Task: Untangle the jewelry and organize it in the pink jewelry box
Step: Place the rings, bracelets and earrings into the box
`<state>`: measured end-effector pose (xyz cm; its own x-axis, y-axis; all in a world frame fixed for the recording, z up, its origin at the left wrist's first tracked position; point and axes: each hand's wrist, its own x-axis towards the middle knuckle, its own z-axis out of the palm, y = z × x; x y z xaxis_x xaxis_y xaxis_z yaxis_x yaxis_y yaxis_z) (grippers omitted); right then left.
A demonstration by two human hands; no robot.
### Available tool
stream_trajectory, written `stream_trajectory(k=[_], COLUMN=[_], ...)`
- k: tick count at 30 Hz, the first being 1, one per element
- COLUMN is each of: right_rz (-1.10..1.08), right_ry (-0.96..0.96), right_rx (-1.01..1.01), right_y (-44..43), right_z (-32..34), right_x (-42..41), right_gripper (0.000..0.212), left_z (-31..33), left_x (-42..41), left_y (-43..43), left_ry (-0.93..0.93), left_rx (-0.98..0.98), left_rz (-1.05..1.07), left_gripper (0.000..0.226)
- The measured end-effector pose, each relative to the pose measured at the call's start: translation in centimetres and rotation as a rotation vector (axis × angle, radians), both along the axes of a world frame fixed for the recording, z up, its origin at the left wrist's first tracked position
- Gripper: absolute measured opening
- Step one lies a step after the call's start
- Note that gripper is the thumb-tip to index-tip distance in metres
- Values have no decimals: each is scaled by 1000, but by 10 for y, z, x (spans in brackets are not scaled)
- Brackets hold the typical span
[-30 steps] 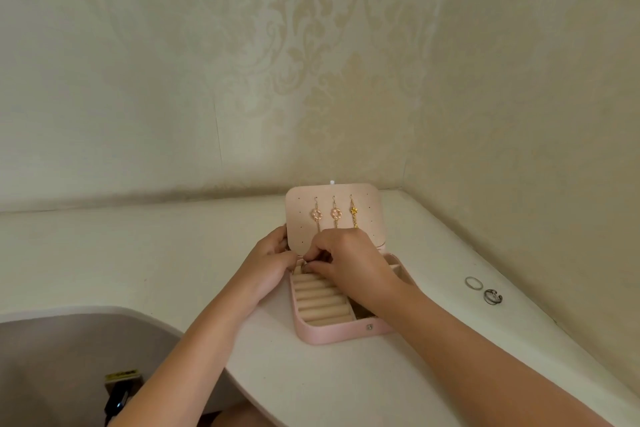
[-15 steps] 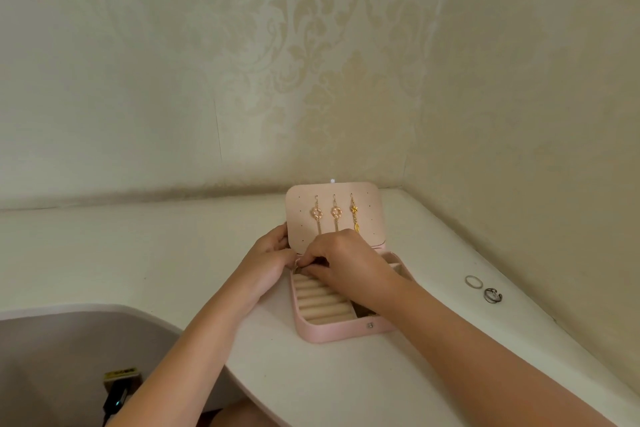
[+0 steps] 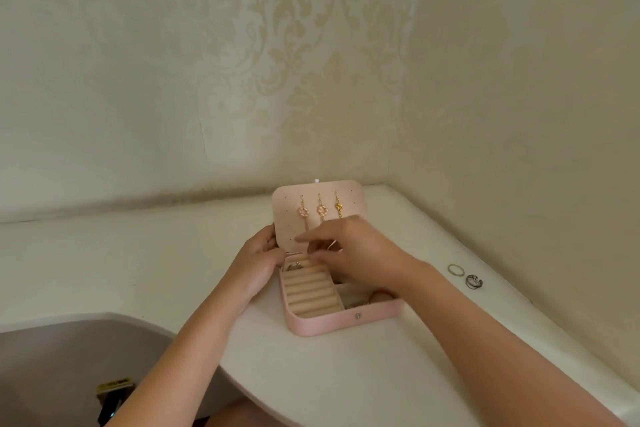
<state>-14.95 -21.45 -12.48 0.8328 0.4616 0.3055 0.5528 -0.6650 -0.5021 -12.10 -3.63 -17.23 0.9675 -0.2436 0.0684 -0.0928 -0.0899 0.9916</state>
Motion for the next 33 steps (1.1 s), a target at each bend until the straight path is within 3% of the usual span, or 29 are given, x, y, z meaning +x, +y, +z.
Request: stream_trajectory(k=[2,4,6,9,12,15,18,26,33], right_rz=[-112,-288,-505,-718,-687,-645,-628,-535,-461], right_ry=[-6,-46,0,268,342,341,354,476,560], right_rx=[148,108,-125,-505,-501,-334,-235,-303,-306], right_y=[-15,-42,-78,-130,-152,-158,-159,-153,-149], right_z=[12,21,25,11,-4,-8,-7,3,8], right_x=[-5,-7,-10,-19,-28,-32,-31,-9,3], right_gripper=[19,11,12,34,9,4,8,22,17], left_z=[0,0,0,-1,-4,-5,-6,-7,-5], left_x=[-2,-3,-4,-2,0,2,4,4,2], left_y=[0,-1,-2,-4,-4,-4,-3,-2,-4], left_ry=[-3,-15,-31,-45,-53,-43,-39,-28,-34], left_rx=[20,45,62,99,123,115,104,102,112], left_rz=[22,34,37,51,41,32,20,14,29], left_gripper=[44,39,39,38,49,52,61,57,55])
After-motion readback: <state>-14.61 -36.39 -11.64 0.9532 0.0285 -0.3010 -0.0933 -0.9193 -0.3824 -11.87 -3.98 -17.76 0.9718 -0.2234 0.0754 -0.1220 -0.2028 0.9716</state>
